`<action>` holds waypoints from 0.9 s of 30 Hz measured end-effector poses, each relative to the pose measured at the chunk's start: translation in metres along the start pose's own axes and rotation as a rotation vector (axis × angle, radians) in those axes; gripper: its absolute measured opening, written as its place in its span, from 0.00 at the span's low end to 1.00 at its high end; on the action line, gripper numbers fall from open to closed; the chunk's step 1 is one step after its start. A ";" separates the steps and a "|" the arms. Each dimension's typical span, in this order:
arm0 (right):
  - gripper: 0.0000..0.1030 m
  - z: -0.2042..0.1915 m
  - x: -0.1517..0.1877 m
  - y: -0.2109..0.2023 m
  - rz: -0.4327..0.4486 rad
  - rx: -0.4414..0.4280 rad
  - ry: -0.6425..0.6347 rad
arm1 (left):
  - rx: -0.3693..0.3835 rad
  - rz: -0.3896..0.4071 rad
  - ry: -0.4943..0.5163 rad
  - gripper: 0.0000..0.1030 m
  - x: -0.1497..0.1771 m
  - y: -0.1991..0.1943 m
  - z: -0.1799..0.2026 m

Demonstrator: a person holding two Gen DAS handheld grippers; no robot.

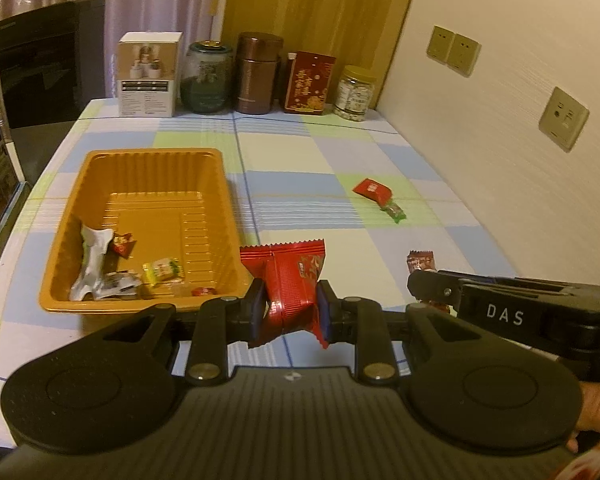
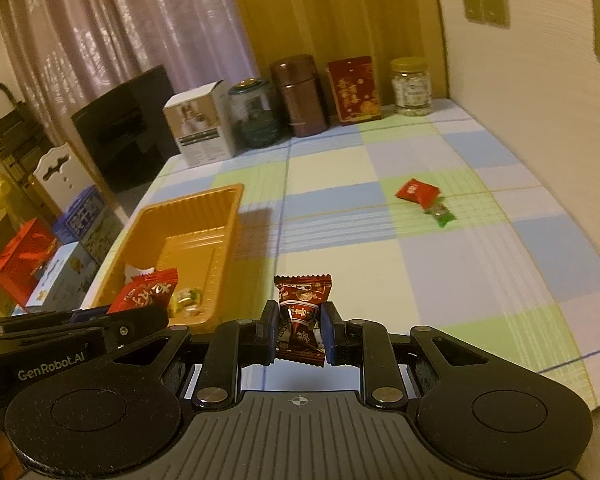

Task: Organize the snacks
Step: 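Carry both held candies over the orange tray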

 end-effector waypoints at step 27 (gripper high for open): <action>0.22 -0.053 -0.011 0.060 -0.059 -0.086 -0.075 | -0.093 -0.001 -0.084 0.23 -0.012 0.013 -0.075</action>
Point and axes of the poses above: each gripper's, at about its wrist camera, not at the fingertips, and y roughly the way its jaws point, z to its right, x to its underside, the point moved 2 cm from there along y, roughly the way its jaws point
